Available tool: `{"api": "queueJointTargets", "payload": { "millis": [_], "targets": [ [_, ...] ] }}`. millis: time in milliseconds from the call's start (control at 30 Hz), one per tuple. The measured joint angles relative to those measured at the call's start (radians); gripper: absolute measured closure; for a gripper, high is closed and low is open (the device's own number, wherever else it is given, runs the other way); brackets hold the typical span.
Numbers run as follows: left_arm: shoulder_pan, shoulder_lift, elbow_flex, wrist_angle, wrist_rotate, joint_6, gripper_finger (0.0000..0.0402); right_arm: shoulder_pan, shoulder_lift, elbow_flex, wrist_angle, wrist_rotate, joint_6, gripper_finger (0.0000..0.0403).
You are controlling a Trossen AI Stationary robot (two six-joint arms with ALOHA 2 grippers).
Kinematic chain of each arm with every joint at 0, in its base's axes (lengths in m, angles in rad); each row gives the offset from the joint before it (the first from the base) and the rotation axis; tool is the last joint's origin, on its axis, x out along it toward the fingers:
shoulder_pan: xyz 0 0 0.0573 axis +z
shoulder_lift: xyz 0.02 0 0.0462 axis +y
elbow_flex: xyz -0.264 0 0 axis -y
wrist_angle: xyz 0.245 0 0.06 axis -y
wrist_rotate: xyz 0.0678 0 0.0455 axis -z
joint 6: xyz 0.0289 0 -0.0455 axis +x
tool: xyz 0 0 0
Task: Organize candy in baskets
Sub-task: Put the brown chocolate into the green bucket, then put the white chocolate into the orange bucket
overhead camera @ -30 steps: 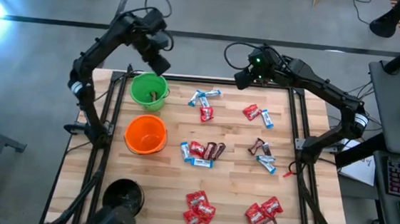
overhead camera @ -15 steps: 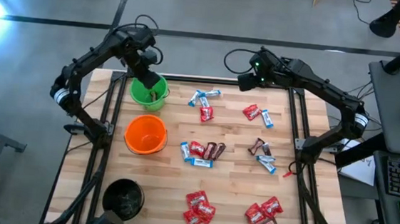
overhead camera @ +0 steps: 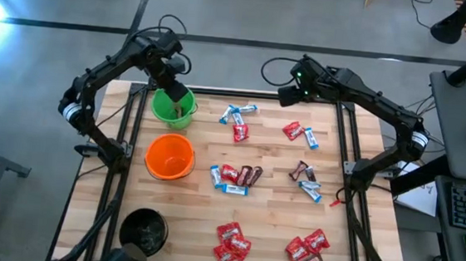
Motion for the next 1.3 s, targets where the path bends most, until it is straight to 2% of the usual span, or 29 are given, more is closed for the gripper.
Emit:
{"api": "queueJointTargets", "payload": {
  "millis": [200,467,533,667,833,933,1200,1300],
  "targets": [
    [0.0,0.0,0.018,-0.002,0.0,0.037,0.0272,0.0,0.0,-0.007,-0.04,0.0,-0.036,0.0227],
    [-0.025,0.0,0.199,0.026,0.032,0.041,0.0269,-0.019,0.0,-0.059,-0.063,-0.003,-0.303,0.023],
    [-0.032,0.0,0.256,0.038,0.049,-0.004,0.027,-0.036,0.0,-0.08,-0.086,-0.003,-0.272,0.0233],
    [-0.059,0.0,0.362,0.047,0.057,-0.081,0.0271,-0.071,0.001,-0.145,-0.154,-0.001,-0.103,0.024],
    [-0.096,0.0,0.437,0.078,0.055,-0.173,0.0271,-0.081,0.001,-0.261,-0.15,-0.02,-0.037,0.0249],
    [-0.114,0.0,0.451,0.084,0.054,-0.202,0.0271,-0.081,0.001,-0.336,-0.13,-0.066,-0.033,0.025],
    [-0.147,0.001,0.434,0.084,0.05,-0.237,0.0271,-0.081,0.001,-0.495,-0.108,-0.079,0.011,0.0249],
    [-0.156,0.001,0.43,0.085,0.049,-0.248,0.0271,-0.081,0.001,-0.534,-0.051,-0.118,0.009,0.025]
  ]
}}
